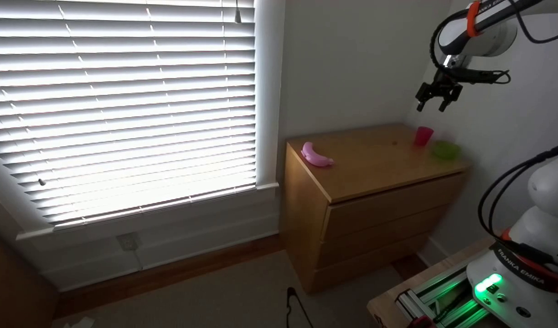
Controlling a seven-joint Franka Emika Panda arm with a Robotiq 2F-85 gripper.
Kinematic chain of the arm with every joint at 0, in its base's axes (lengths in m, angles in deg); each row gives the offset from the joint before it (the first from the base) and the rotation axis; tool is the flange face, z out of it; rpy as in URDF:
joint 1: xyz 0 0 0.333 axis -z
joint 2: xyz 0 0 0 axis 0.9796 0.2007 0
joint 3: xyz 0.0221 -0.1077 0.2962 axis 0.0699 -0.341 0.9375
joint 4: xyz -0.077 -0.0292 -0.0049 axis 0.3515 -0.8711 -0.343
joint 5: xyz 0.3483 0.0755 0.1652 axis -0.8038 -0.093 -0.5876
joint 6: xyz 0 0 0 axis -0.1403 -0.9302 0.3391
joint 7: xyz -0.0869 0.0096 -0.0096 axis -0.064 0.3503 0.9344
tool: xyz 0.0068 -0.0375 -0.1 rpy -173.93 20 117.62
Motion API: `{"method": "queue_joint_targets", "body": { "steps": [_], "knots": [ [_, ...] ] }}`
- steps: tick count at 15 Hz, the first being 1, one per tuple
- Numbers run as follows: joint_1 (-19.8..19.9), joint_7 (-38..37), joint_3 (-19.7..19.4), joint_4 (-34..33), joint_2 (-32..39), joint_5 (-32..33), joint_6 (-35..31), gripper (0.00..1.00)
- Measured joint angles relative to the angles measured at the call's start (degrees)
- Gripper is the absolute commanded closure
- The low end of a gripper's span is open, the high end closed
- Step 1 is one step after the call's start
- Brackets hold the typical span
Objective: Put the die in the green bowl
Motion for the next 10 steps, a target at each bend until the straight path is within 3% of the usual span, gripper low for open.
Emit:
{"method": "queue_joint_targets", "body": {
  "steps": [4, 10],
  "knots": [
    [2.39, 1.12, -1.89, -6.25, 10.36, -3.94, -5.07, 0.0],
    [5.06, 2.02, -0.59, -19.27, 25.84, -8.3, -5.46, 0.0]
  ]
}}
